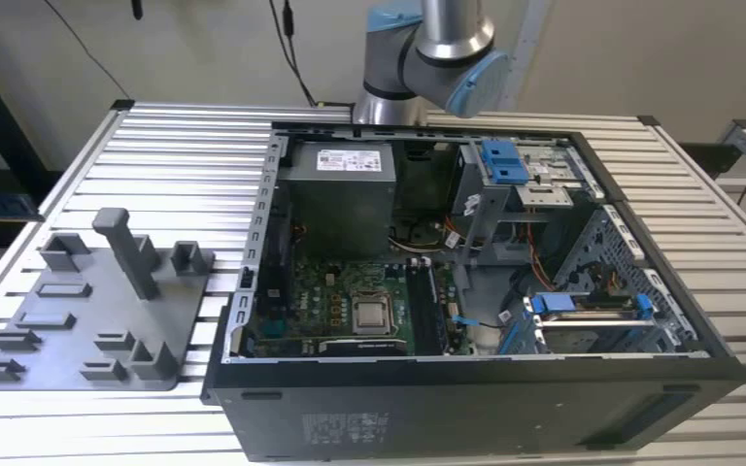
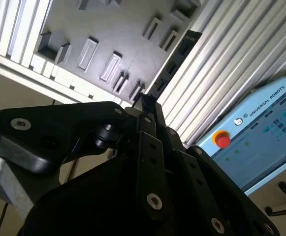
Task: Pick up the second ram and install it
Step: 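Pick up the second ram and move it above second insertion slot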
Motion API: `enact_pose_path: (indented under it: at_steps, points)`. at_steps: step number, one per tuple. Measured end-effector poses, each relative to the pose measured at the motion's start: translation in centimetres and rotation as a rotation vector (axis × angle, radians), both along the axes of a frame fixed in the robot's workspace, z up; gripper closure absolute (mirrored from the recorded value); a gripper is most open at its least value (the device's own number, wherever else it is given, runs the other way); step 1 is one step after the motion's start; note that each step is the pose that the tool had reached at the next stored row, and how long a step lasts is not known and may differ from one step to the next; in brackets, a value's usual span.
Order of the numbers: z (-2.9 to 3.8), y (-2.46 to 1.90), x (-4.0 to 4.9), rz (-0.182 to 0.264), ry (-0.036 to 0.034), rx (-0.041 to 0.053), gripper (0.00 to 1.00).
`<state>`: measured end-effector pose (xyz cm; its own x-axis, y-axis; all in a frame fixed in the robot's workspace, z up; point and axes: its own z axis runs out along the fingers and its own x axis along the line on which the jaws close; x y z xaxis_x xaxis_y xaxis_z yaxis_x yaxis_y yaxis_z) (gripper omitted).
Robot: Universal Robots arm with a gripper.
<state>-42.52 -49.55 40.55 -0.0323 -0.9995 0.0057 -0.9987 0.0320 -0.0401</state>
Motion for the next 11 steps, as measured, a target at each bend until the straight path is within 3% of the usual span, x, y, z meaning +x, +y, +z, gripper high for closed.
enact_pose_path:
  at_steps: [11]
  points:
    - [0.01,0.0,1.5,0.0,0.0001,-0.0001,0.86]
